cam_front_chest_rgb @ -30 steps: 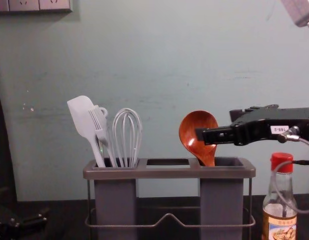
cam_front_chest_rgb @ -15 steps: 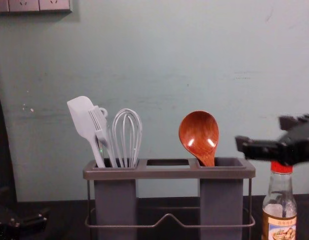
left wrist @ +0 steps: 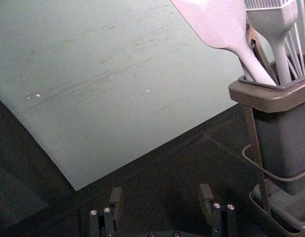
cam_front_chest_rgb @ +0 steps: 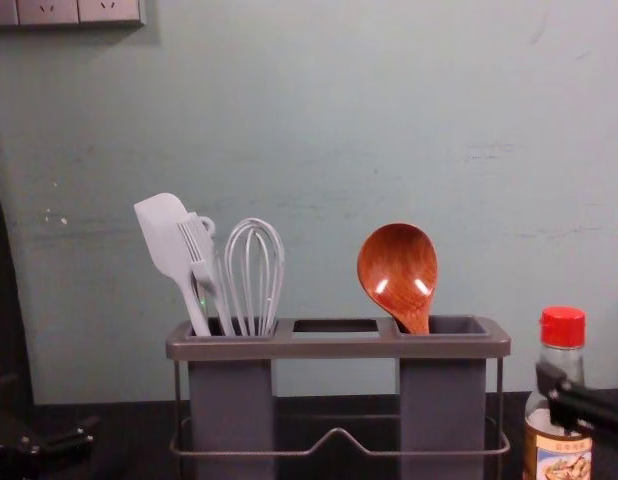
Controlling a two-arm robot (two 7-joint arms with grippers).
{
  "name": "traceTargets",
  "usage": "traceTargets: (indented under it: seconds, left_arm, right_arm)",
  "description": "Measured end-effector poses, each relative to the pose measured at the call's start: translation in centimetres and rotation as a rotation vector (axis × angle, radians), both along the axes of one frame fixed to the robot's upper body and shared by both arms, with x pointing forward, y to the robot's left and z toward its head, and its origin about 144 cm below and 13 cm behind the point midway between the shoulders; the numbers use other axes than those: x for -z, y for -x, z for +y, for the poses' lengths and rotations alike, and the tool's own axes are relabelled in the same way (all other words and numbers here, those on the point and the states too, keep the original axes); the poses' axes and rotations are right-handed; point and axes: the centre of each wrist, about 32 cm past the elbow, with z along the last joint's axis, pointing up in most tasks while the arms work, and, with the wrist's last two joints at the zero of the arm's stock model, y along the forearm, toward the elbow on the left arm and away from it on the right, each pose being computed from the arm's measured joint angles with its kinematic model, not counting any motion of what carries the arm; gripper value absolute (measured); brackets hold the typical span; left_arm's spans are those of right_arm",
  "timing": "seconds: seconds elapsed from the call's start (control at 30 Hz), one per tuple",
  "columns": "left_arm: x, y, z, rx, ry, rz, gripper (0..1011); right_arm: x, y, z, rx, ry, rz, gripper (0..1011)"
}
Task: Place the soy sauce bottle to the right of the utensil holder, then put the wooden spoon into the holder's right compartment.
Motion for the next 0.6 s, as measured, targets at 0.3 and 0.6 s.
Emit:
traceTargets:
  seconds: [0.3,0.6]
  left_arm:
    - [0.0,0.0,0.0,0.0,0.0,0.0,1011]
    - [0.0,0.0,0.0,0.0,0.0,0.0,1011]
  right_arm:
    - [2.6,1.1,1.2,0.063,-0.053,-0.001,1002]
    - [2.7,0.9,1.1,0.055,-0.099,0.064,1002]
